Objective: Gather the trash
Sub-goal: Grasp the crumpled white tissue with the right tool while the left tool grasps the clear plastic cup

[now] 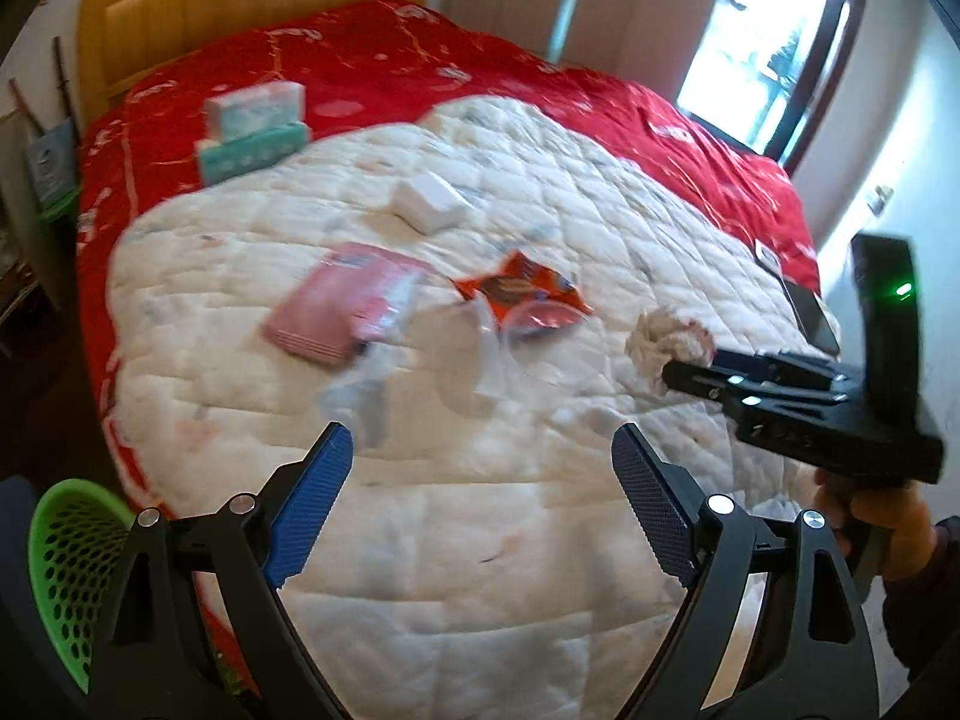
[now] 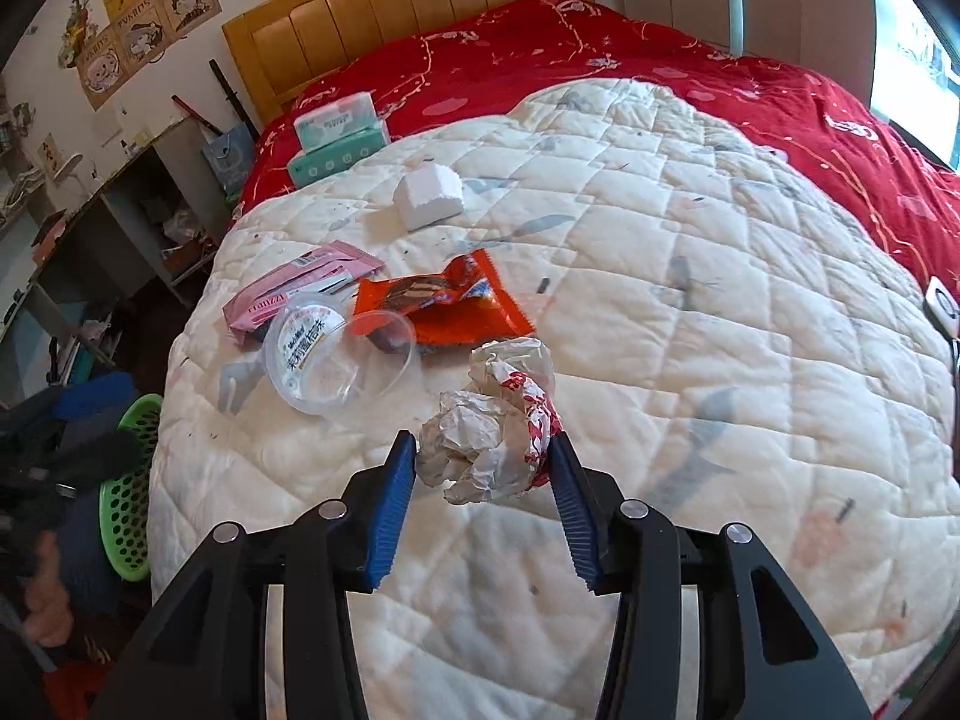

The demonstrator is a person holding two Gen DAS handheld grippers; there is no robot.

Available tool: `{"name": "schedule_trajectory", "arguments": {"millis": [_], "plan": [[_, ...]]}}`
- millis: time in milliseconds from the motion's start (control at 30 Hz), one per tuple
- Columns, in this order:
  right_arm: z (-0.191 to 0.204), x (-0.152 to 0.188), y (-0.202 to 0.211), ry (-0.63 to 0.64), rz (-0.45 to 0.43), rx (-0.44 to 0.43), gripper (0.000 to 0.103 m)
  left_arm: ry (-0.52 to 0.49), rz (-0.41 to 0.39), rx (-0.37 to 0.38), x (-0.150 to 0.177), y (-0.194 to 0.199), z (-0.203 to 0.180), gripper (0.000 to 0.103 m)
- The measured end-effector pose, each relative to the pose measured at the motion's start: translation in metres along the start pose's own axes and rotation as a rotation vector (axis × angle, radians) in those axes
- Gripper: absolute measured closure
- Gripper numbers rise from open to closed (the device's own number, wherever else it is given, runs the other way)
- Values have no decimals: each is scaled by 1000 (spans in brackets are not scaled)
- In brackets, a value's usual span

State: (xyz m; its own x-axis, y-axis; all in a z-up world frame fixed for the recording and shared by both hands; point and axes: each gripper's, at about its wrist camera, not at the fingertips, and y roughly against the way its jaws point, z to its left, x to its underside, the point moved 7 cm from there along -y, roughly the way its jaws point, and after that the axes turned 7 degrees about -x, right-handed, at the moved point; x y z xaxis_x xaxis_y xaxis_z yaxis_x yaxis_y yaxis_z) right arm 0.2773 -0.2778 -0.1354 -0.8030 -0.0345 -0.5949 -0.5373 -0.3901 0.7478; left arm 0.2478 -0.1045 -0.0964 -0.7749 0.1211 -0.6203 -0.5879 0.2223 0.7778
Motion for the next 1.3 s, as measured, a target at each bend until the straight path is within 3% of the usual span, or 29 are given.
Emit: {"name": "schedule_trajectory", "arguments": {"millis": [233, 533, 700, 967, 1067, 1300], "plan": [[-12, 4, 24, -8, -31, -3, 59, -34, 24, 20, 1, -24, -25, 22], [-12, 5, 30, -14, -49, -31, 59, 45, 10, -35, -22, -38, 6, 36], [-7, 6, 25, -4, -45, -40, 59, 73, 31, -7, -31, -55, 15, 45], [-7, 7, 21, -3, -33, -40, 59, 115, 70, 60, -33, -79, 18, 48], [-7, 10, 20, -4, -27, -36, 59, 110, 81, 81, -31, -86, 15, 67], [3, 10, 28, 3, -36, -39, 59, 125, 35, 45, -24, -66, 24, 71]]}}
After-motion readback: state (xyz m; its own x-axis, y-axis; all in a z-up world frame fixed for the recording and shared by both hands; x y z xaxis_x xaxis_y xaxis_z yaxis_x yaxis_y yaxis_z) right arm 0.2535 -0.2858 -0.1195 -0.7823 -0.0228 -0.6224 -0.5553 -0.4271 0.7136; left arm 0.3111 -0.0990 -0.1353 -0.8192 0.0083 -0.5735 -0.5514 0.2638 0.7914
